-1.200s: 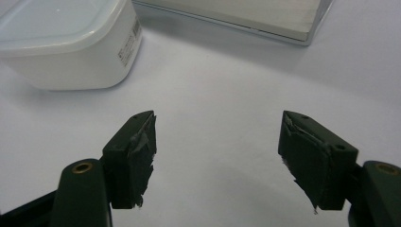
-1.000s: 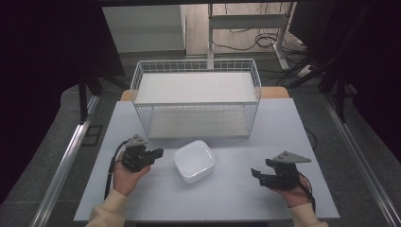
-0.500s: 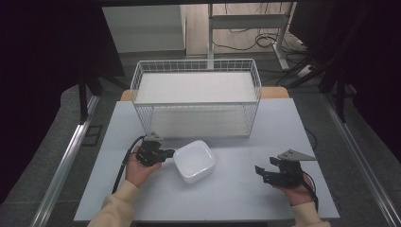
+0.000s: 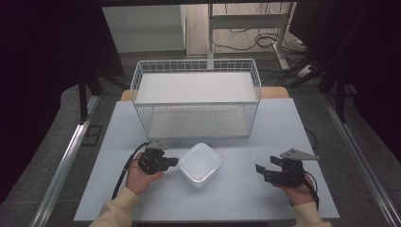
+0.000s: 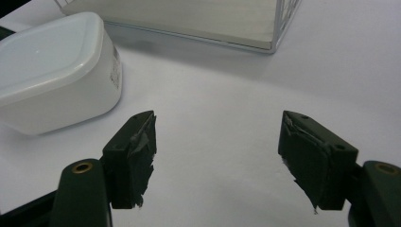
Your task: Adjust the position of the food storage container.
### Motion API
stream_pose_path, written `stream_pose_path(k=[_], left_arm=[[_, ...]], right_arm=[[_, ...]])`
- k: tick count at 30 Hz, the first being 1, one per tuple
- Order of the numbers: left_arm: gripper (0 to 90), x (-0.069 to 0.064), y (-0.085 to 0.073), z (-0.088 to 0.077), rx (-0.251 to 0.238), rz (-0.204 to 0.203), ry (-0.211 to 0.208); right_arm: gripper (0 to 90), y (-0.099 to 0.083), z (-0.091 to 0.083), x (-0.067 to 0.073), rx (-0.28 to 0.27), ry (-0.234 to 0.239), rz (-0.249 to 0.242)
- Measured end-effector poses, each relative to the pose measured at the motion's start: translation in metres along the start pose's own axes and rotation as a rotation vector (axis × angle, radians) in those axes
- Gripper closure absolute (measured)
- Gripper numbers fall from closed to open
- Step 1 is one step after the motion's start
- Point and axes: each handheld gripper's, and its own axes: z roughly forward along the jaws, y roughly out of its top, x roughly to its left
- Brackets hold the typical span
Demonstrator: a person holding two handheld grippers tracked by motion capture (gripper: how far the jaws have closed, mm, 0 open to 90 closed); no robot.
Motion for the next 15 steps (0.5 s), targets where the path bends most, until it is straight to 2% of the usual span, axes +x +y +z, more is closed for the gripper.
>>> stream_pose_path(k=[1,5,12,15], left_arm=[[89.7,-0.003,-0.002,0.0,-0.001,-0.003,-0.012],[89.7,-0.007,-0.002,0.0,0.007,-0.002,-0.017],[89.7,-0.028,-0.002,0.006,0.02,0.026,-0.068],[89.7,-0.033,-0.002,0.009,0.025,0.032,-0.078]], right_arm=[[28.7,0.0,0.0,0.0,-0.005,-0.001,-0.003],[28.7,0.0,-0.001,0.001,-0.007,-0.002,-0.004],[28.7,0.0,0.0,0.001,-0.003,0.0,-0.005],[28.7,0.0,0.0,0.001,-0.002,0.0,-0.006]])
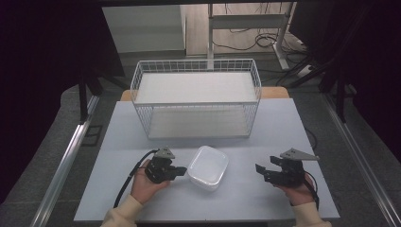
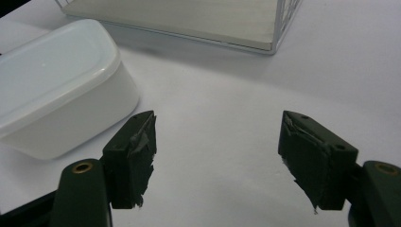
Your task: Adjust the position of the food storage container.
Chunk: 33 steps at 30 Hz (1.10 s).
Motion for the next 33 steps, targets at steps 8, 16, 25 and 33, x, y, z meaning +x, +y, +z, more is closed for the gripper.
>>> stream_pose_path(k=[8,16,25,33], left_arm=[[89.6,-0.018,0.01,0.019,0.019,0.019,-0.032],[89.6,-0.027,0.014,0.025,0.014,0.026,-0.047],[89.3,-0.016,0.013,0.017,-0.02,-0.031,-0.001],[89.6,-0.008,0.017,0.025,-0.023,-0.056,-0.013]], right_arm=[[28.7,0.0,0.0,-0.001,0.003,-0.004,0.001],[28.7,-0.001,0.0,-0.002,0.008,-0.007,0.008],[28.7,-0.001,0.001,0.0,0.015,-0.005,0.003],[28.7,-0.001,0.002,-0.001,0.018,-0.004,0.005]])
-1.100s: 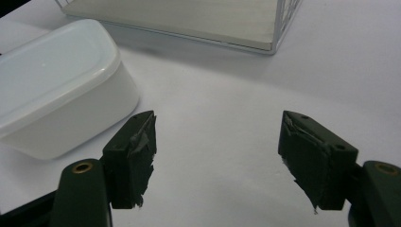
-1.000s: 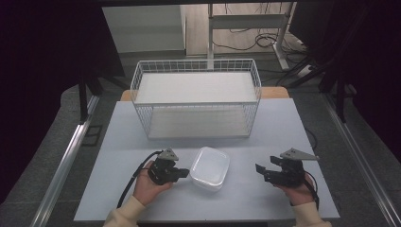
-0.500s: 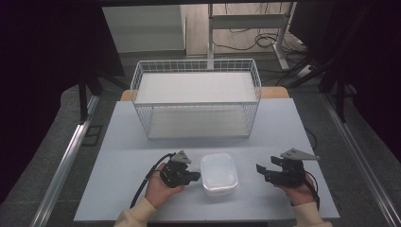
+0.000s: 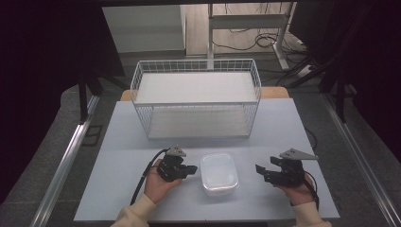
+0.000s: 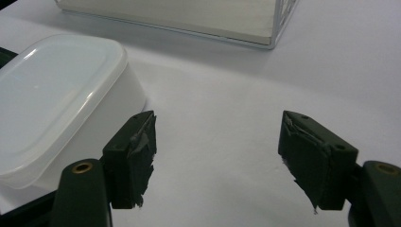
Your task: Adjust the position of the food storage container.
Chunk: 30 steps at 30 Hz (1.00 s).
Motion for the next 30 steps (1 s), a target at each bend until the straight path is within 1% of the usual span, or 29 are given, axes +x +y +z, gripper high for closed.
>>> stream_pose_path(k=[1,2,3,4,9,10,13,16,17,19,20,21,22,23,24,25,26,27,29,30], left_arm=[[89.6,0.0,0.0,0.0,0.0,0.0,0.0],[89.7,0.001,0.002,0.004,-0.003,-0.01,-0.009],[89.7,0.0,0.003,0.006,-0.005,-0.02,-0.007],[89.7,0.001,0.004,0.008,0.003,-0.012,-0.001],[89.7,0.0,0.01,0.014,0.005,-0.018,0.006],[89.7,0.0,0.013,0.016,0.007,-0.009,0.008],[89.7,0.001,0.016,0.018,0.004,-0.014,0.014],[89.7,0.001,0.017,0.017,0.0,-0.014,0.017],[89.7,0.001,0.016,0.012,-0.004,-0.01,0.033],[89.5,0.001,0.015,0.008,-0.006,-0.007,0.039],[87.7,0.002,0.013,0.0,-0.015,-0.005,0.046],[85.5,0.002,0.009,-0.01,-0.045,-0.016,0.057],[82.1,0.001,0.007,-0.014,-0.058,-0.031,0.061],[76.5,0.001,0.007,-0.014,-0.058,-0.031,0.061],[68.0,0.001,0.002,-0.026,-0.082,-0.057,0.073],[64.1,0.001,-0.001,-0.032,-0.096,-0.074,0.072],[60.2,0.001,-0.001,-0.032,-0.096,-0.074,0.072],[55.2,0.002,-0.006,-0.043,-0.114,-0.109,0.066],[47.5,0.003,-0.01,-0.053,-0.128,-0.138,0.058],[43.8,0.004,-0.011,-0.057,-0.132,-0.143,0.063]], right_arm=[[28.7,0.0,0.0,0.0,0.0,0.0,0.0],[28.7,0.0,0.0,-0.001,-0.002,0.0,0.002],[28.7,0.0,-0.001,-0.001,-0.002,0.0,0.002],[28.7,0.0,-0.001,-0.001,-0.002,-0.002,0.002],[28.7,-0.001,-0.001,-0.002,-0.001,-0.006,-0.001],[28.7,-0.001,-0.001,-0.003,0.0,-0.008,0.0],[28.7,-0.001,-0.001,-0.003,0.002,-0.01,0.002],[28.7,-0.001,-0.001,-0.003,0.001,-0.008,0.004],[28.7,-0.001,-0.002,-0.003,-0.001,-0.006,0.004],[28.7,-0.001,-0.002,-0.003,-0.002,-0.003,0.007],[28.7,0.0,-0.002,-0.002,-0.001,0.007,0.011],[28.7,0.001,-0.002,-0.002,0.0,0.011,0.009],[28.7,0.001,-0.002,-0.001,-0.001,0.019,0.007],[28.7,0.001,-0.002,-0.001,-0.001,0.019,0.007],[28.7,0.002,-0.003,0.002,-0.003,0.037,-0.004],[28.6,0.003,-0.003,0.003,-0.002,0.045,-0.005],[28.6,0.003,-0.003,0.003,-0.002,0.045,-0.005],[28.1,0.005,-0.003,0.007,-0.008,0.071,0.001],[27.8,0.007,-0.004,0.009,-0.015,0.105,0.012],[27.6,0.009,-0.004,0.011,-0.019,0.124,0.009]])
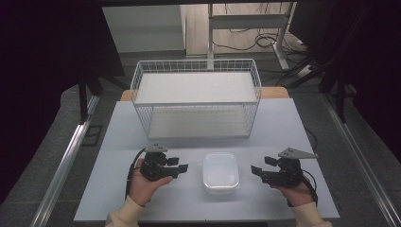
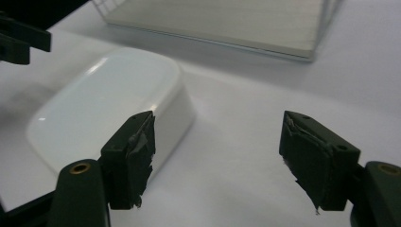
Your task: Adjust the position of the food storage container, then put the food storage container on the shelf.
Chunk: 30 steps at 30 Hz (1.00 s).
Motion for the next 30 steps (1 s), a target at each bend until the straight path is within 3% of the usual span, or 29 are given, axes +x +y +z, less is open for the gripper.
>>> stream_pose_path(k=[4,9,17,30], left_arm=[[34.9,0.007,-0.003,-0.016,-0.015,-0.049,0.0],[31.9,0.015,-0.005,-0.027,-0.036,-0.097,0.01],[29.0,0.014,-0.005,-0.024,-0.043,-0.128,-0.02],[30.1,0.002,-0.001,-0.009,-0.021,-0.135,-0.062]], right_arm=[[27.2,0.002,-0.001,0.007,0.003,0.028,-0.022],[27.4,0.002,0.0,0.009,0.01,0.047,-0.035],[27.7,0.006,-0.003,0.012,0.009,0.07,-0.008],[31.0,0.01,0.001,0.022,0.04,0.119,0.054]])
